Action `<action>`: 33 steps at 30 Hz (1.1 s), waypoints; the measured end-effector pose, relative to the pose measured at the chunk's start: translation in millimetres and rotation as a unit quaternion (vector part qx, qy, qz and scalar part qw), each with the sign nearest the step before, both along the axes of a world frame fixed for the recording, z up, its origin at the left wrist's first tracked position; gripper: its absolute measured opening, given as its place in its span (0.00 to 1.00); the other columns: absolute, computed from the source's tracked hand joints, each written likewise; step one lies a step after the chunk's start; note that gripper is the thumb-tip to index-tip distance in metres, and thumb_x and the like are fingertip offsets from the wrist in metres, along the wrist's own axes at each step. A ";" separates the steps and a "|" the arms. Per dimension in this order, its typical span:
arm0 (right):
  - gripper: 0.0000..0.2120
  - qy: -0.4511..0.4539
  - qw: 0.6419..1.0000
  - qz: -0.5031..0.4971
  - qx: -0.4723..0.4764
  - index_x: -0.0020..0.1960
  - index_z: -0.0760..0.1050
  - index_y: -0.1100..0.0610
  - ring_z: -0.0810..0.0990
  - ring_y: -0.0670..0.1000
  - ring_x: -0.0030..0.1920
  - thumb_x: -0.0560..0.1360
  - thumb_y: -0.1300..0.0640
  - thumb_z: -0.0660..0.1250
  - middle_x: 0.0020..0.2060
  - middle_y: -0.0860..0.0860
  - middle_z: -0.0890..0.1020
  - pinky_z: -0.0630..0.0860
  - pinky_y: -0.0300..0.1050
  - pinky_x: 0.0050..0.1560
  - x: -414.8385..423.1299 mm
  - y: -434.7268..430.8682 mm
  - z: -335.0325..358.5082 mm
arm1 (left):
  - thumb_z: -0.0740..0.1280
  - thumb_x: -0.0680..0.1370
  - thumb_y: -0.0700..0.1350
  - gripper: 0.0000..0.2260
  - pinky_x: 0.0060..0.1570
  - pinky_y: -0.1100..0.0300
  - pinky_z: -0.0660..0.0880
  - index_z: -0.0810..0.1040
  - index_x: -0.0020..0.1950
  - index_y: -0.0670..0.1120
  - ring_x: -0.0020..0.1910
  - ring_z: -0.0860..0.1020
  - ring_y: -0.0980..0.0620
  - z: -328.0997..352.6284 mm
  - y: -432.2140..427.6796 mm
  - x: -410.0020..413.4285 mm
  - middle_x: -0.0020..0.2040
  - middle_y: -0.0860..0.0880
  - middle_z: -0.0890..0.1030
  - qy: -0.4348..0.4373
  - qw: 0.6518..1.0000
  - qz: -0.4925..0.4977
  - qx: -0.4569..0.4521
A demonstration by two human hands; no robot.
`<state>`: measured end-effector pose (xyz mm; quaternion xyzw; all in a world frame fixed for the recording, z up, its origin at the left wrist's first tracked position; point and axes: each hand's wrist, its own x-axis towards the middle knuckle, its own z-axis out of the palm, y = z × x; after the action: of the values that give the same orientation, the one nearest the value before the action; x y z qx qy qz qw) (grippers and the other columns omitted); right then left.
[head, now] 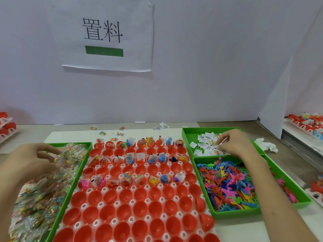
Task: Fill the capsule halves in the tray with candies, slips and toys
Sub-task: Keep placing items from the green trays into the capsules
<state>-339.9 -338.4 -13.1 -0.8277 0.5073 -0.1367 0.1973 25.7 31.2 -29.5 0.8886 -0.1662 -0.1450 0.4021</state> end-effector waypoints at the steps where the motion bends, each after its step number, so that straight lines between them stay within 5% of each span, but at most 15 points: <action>1: 0.11 -0.004 1.000 -0.002 -0.007 0.36 0.81 0.47 0.80 0.45 0.39 0.70 0.61 0.76 0.37 0.44 0.81 0.73 0.43 0.42 -0.9 -0.4 0.3 | 0.75 0.69 0.25 0.16 0.53 0.39 0.79 0.82 0.45 0.45 0.41 0.81 0.37 2.1 0.6 -1.6 0.43 0.39 0.83 -0.011 1.000 -0.002 -0.009; 6: 0.11 -0.044 0.998 -0.016 -0.036 0.36 0.80 0.45 0.80 0.45 0.38 0.73 0.58 0.75 0.38 0.44 0.82 0.77 0.44 0.43 -1.2 -3.0 -1.8 | 0.72 0.73 0.27 0.13 0.39 0.65 0.80 0.83 0.51 0.42 0.42 0.81 0.40 14.4 2.8 -6.3 0.37 0.45 0.86 -0.070 0.996 -0.031 -0.052; 10: 0.10 -0.121 0.989 -0.033 -0.075 0.38 0.81 0.46 0.80 0.44 0.40 0.74 0.59 0.74 0.40 0.49 0.85 0.76 0.42 0.46 -0.6 -5.1 -0.9 | 0.71 0.75 0.30 0.13 0.59 0.42 0.75 0.82 0.48 0.49 0.49 0.81 0.37 31.3 -0.6 -21.1 0.41 0.40 0.85 -0.087 0.991 -0.038 -0.095; 12: 0.08 -0.164 0.982 -0.021 -0.093 0.40 0.82 0.47 0.79 0.40 0.39 0.74 0.60 0.74 0.40 0.49 0.85 0.72 0.37 0.44 1.0 -1.5 4.0 | 0.73 0.75 0.33 0.12 0.61 0.39 0.74 0.83 0.47 0.51 0.49 0.82 0.40 40.6 -7.0 -37.4 0.41 0.43 0.85 -0.094 0.986 -0.049 -0.128; 16: 0.08 -0.252 0.963 0.045 -0.081 0.43 0.83 0.49 0.80 0.39 0.36 0.74 0.62 0.74 0.40 0.44 0.84 0.71 0.29 0.39 10.5 18.4 23.6 | 0.75 0.74 0.37 0.11 0.46 0.51 0.77 0.85 0.45 0.55 0.43 0.84 0.47 63.7 -30.9 -81.8 0.38 0.53 0.86 -0.076 0.967 -0.090 -0.224; 21: 0.08 -0.400 0.904 0.151 0.016 0.45 0.84 0.52 0.85 0.49 0.37 0.74 0.65 0.74 0.39 0.47 0.86 0.80 0.36 0.40 27.7 59.6 56.7 | 0.74 0.74 0.39 0.11 0.36 0.63 0.80 0.86 0.46 0.57 0.39 0.85 0.54 90.6 -58.4 -145.1 0.43 0.53 0.86 -0.060 0.928 -0.183 -0.318; 25: 0.10 -0.430 0.867 0.249 0.039 0.42 0.84 0.48 0.83 0.47 0.41 0.71 0.63 0.77 0.39 0.46 0.86 0.79 0.38 0.45 36.2 93.1 77.5 | 0.73 0.76 0.39 0.11 0.38 0.65 0.80 0.86 0.46 0.56 0.39 0.85 0.53 94.7 -73.2 -180.7 0.43 0.53 0.85 -0.043 0.909 -0.222 -0.351; 33: 0.07 -0.454 0.793 0.374 0.158 0.46 0.84 0.53 0.82 0.51 0.31 0.68 0.60 0.75 0.39 0.50 0.82 0.79 0.41 0.36 29.7 130.2 101.5 | 0.71 0.78 0.37 0.13 0.41 0.60 0.83 0.85 0.44 0.56 0.36 0.85 0.52 90.2 -84.8 -200.1 0.40 0.56 0.82 -0.011 0.907 -0.217 -0.360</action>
<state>-310.2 -208.2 88.4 -0.7533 0.0247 -0.3303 0.5682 -174.4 -53.6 60.7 0.6273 -0.4004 -0.1492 0.6511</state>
